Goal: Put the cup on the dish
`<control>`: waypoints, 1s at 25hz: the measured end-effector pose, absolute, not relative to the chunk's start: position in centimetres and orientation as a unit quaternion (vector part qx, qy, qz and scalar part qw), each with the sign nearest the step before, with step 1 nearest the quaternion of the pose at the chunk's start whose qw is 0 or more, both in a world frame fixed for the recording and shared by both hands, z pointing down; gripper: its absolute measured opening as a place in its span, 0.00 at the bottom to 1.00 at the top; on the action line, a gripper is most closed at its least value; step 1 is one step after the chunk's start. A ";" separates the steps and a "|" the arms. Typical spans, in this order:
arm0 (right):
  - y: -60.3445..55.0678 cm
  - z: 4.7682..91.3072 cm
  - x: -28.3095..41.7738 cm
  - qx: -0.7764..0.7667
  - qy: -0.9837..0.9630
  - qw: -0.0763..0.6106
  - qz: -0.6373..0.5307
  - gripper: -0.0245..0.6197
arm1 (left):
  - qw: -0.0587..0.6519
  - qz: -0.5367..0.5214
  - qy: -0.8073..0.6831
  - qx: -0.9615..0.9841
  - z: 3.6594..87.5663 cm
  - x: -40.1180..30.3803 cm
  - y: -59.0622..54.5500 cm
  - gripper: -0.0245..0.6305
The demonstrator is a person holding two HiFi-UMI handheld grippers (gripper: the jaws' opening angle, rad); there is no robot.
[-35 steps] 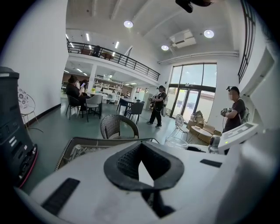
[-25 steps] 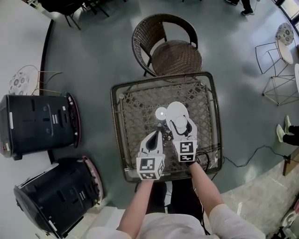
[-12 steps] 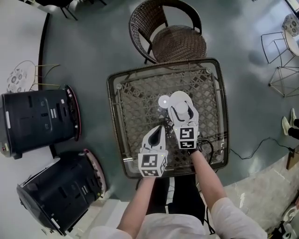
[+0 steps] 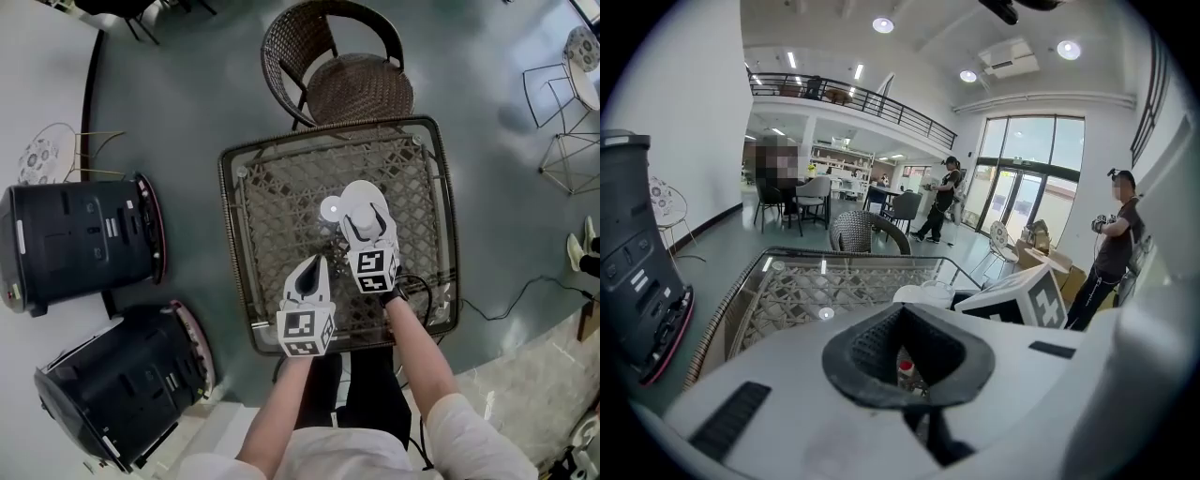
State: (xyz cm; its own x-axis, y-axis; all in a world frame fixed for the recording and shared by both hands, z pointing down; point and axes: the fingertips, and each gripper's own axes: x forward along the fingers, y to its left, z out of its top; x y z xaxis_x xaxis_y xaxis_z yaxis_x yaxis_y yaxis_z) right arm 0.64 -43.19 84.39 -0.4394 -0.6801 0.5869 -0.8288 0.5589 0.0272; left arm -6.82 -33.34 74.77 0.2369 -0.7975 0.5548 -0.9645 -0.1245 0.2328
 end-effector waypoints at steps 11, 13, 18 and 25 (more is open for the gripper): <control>-41.1 83.8 1.6 0.457 -0.826 0.273 0.188 0.67 | 0.271 0.149 -0.604 0.734 72.8 -7.9 -30.7 0.04; -40.0 82.5 2.2 0.462 -0.822 0.269 0.196 0.68 | 0.275 0.142 -0.605 0.734 72.0 -7.9 -30.1 0.04; -37.3 78.0 3.5 0.477 -0.820 0.254 0.191 0.62 | 0.256 0.141 -0.608 0.738 69.3 -8.1 -28.8 0.04; -34.6 67.5 3.1 0.495 -0.833 0.199 0.147 0.42 | 0.203 0.129 -0.603 0.761 63.4 -8.6 -28.4 0.04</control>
